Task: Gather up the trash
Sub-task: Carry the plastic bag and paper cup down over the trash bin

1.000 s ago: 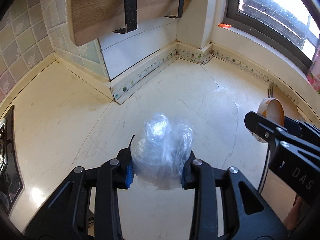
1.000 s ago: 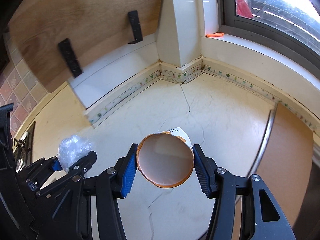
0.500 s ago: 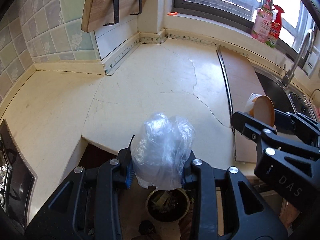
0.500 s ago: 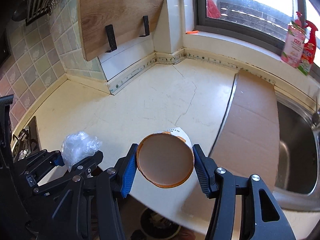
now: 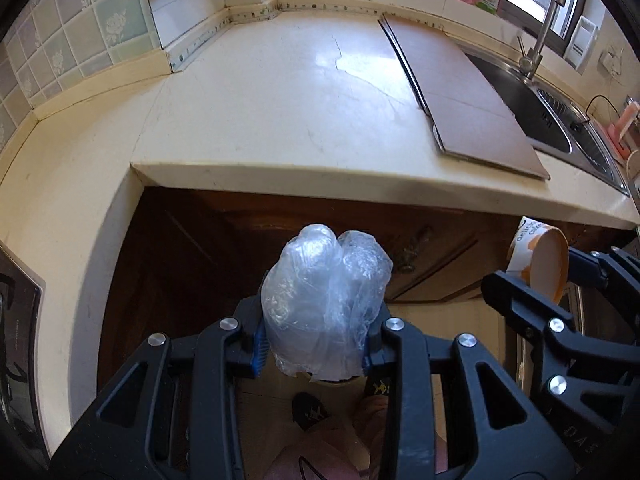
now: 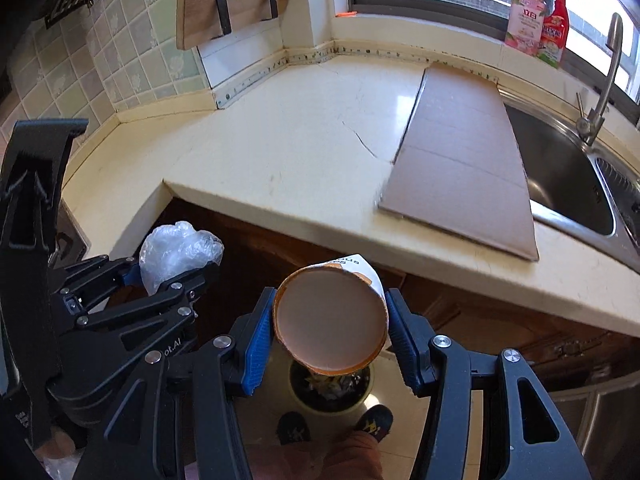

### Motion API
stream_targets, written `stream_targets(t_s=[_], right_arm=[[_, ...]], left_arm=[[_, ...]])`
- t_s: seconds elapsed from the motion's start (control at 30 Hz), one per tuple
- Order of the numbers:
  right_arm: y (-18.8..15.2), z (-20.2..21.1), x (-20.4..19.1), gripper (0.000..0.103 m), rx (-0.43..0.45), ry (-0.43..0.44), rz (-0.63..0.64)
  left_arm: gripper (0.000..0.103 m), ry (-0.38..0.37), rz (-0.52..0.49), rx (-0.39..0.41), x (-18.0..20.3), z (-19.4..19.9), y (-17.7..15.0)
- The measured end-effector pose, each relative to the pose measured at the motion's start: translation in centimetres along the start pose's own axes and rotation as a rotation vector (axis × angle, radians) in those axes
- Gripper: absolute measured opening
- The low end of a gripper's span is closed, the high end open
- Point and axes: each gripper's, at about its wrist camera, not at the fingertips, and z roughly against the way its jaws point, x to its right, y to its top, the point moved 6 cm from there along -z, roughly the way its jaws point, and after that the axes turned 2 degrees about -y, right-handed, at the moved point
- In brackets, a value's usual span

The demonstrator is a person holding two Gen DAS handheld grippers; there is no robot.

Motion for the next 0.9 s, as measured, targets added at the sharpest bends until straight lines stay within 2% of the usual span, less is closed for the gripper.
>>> stream_targets(t_s=[0.27, 0.43, 0.9], right_arm=[[-7.0, -3.4, 1.7, 0.053, -0.088, 0.000, -0.061], [-10.2, -6.9, 2.9, 0.053, -0.113, 0.001, -0.081], [-16.8, -22.2, 4.1, 0.054, -0.242, 0.032, -0.092]], left_arm=[[0.030, -0.031, -0.042, -0.089, 1.7, -4.1, -4.6], [0.030, -0.011, -0.055, -0.114, 1.8, -7.8, -6.8], [0.030, -0.016, 0.003, -0.246, 0.7, -21.4, -12.5]])
